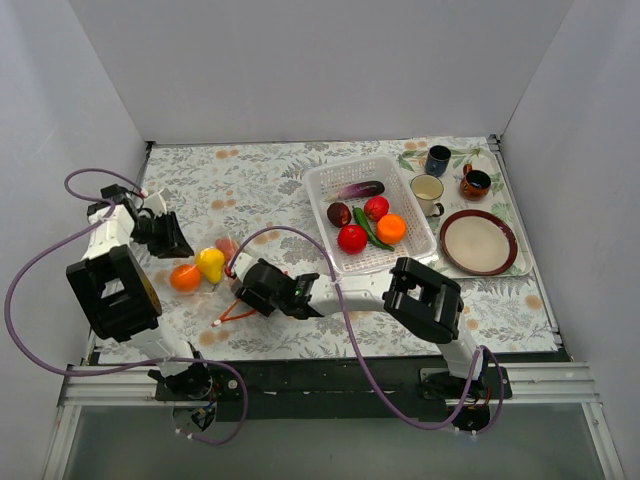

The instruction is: Open the zip-top bag and remove the fake food

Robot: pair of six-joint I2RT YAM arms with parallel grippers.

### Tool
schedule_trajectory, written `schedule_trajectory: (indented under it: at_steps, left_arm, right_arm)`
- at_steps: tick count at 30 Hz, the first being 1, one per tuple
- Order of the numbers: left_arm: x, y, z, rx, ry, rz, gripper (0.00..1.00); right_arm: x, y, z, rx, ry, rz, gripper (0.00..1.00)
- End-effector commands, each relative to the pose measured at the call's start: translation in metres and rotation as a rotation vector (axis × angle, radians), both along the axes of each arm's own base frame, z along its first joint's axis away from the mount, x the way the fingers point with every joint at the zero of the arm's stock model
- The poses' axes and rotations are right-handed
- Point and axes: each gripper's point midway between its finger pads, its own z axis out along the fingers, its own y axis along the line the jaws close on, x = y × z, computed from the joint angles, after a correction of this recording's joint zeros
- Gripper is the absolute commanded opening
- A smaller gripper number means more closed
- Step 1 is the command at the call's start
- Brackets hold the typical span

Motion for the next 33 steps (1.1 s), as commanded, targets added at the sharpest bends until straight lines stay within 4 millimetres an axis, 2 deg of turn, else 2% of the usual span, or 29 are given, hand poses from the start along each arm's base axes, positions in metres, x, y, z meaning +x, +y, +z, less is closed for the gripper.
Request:
schedule_trajectory:
  at_steps: [1,5,8,9,10,12,13,19,20,22,23,26,27,31,33]
  left_arm:
    - [0.008,0.009,-0.012,0.044,-0.018,-0.004,0.23]
    - [-0.001,0.013,-0.033,0.082,0.014,-0.009,0.24]
    - [-0.008,0.014,-0.047,0.100,0.038,-0.011,0.29]
    - [-0.010,0.013,-0.049,0.092,0.045,-0.013,0.44]
    - [-0.012,0.010,-0.051,0.086,0.041,-0.026,0.53]
    - [-0.017,0.005,-0.054,0.069,0.039,-0.044,0.67]
    - [-0.017,0.004,-0.055,0.077,0.024,-0.061,0.98]
    - [-0.017,-0.003,-0.049,0.069,-0.025,-0.104,0.98]
    - [-0.017,-0.005,-0.048,0.060,-0.030,-0.119,0.94]
    - [-0.022,-0.016,-0.049,-0.008,-0.006,-0.133,0.79]
    - [-0.024,-0.019,-0.049,-0.034,0.004,-0.140,0.56]
    - [-0.027,-0.028,-0.049,-0.102,0.036,-0.147,0.19]
    - [-0.027,-0.028,-0.050,-0.109,0.040,-0.152,0.02]
    - [-0.026,-0.034,-0.032,-0.146,0.032,-0.168,0.00]
    - [-0.017,-0.036,-0.012,-0.161,-0.023,-0.176,0.00]
  right_arm:
    - [0.002,-0.002,0.021,0.058,-0.013,-0.019,0.65]
    - [0.002,-0.003,0.022,0.069,-0.014,-0.023,0.65]
    - [0.000,-0.002,0.021,0.072,-0.004,-0.020,0.67]
    - [0.000,-0.002,0.021,0.073,-0.003,-0.019,0.67]
    - [0.000,-0.002,0.019,0.071,0.001,-0.017,0.67]
    - [-0.001,-0.003,0.019,0.072,0.003,-0.017,0.68]
    - [-0.001,-0.002,0.019,0.075,0.005,-0.016,0.68]
    - [-0.003,0.000,0.019,0.077,0.013,-0.009,0.68]
    - [-0.003,-0.001,0.018,0.077,0.014,-0.010,0.69]
    - [-0.003,-0.002,0.016,0.073,0.016,-0.012,0.69]
    - [-0.003,-0.002,0.017,0.074,0.017,-0.013,0.69]
    - [-0.003,-0.002,0.016,0.072,0.017,-0.013,0.68]
    - [-0.003,-0.002,0.017,0.074,0.017,-0.013,0.68]
    - [-0.002,-0.004,0.017,0.071,0.012,-0.018,0.69]
    - [-0.002,-0.006,0.017,0.068,0.012,-0.022,0.69]
